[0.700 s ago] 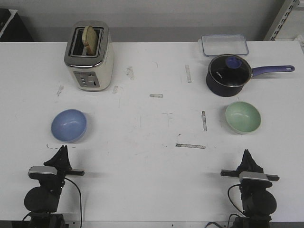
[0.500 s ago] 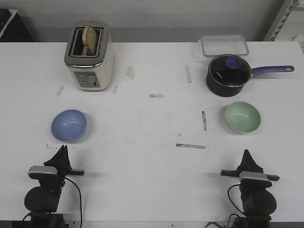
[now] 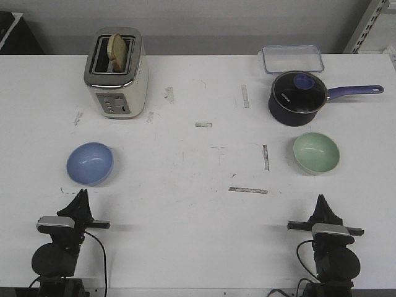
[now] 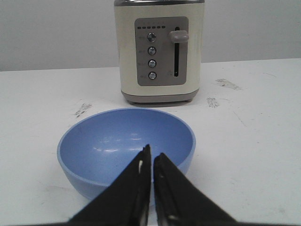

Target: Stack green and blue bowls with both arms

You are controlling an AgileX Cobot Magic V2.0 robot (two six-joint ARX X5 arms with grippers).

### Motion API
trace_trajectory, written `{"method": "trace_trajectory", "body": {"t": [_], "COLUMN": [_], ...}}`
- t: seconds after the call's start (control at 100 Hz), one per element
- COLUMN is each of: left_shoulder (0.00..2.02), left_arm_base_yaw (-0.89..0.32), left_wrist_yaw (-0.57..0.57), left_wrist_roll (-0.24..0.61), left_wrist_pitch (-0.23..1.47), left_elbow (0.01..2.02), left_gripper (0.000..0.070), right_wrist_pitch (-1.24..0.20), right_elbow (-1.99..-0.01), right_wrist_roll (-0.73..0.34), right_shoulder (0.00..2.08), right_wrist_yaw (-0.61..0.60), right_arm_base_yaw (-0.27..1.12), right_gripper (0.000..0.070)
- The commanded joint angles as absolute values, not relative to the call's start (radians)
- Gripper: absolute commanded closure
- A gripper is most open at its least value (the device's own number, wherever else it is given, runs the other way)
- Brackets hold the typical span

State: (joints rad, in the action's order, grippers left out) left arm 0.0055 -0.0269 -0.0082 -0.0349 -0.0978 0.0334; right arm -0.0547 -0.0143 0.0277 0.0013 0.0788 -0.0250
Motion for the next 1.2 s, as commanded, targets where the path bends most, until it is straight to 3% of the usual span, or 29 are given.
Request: {"method": "trace_trajectory", "body": {"t": [0.0, 0.36, 0.64, 0.77, 0.92, 1.05, 1.12, 1.19], "left_shoulder": [0.004, 0.004, 0.004, 0.004, 0.004, 0.004, 0.004, 0.004], "left_arm_base_yaw": [-0.027, -0.027, -0.027, -0.027, -0.027, -0.027, -0.027, -0.027], "left_wrist_yaw": [-0.007, -0.007, -0.007, -0.007, -0.007, -0.007, -0.007, -0.007], "left_wrist_roll": [-0.032, -0.033, -0.033, -0.033, -0.034, -0.034, -0.034, -0.034], "left_wrist_pitch": [-0.114, -0.099, -0.089, -0.054, -0.047, -0.046, -0.046, -0.046], "left_elbow": [0.012, 0.012, 0.012, 0.012, 0.012, 0.012, 0.012, 0.012], "left_gripper": [0.0699, 0.0699, 0.0699, 0.0699, 0.0699, 0.0699, 0.0699, 0.0699], "right_wrist_pitch": [-0.045, -0.031, 0.201, 0.188, 0.160, 0.019, -0.106, -0.230], "right_elbow": [-0.013, -0.013, -0.064, -0.208, -0.471, -0.741, -0.884, -1.012], "right_wrist_roll": [0.015, -0.005, -0.036, -0.002, 0.043, 0.043, 0.043, 0.043], "right_shoulder": [0.001, 0.001, 0.002, 0.074, 0.297, 0.524, 0.637, 0.742], "right_wrist_yaw": [0.078, 0.050, 0.052, 0.051, 0.051, 0.052, 0.051, 0.051], "right_arm_base_yaw": [-0.024, -0.024, -0.024, -0.024, -0.024, -0.027, -0.027, -0.028], "right_gripper": [0.0700, 0.0700, 0.0700, 0.0700, 0.0700, 0.0699, 0.0661, 0.0541]}}
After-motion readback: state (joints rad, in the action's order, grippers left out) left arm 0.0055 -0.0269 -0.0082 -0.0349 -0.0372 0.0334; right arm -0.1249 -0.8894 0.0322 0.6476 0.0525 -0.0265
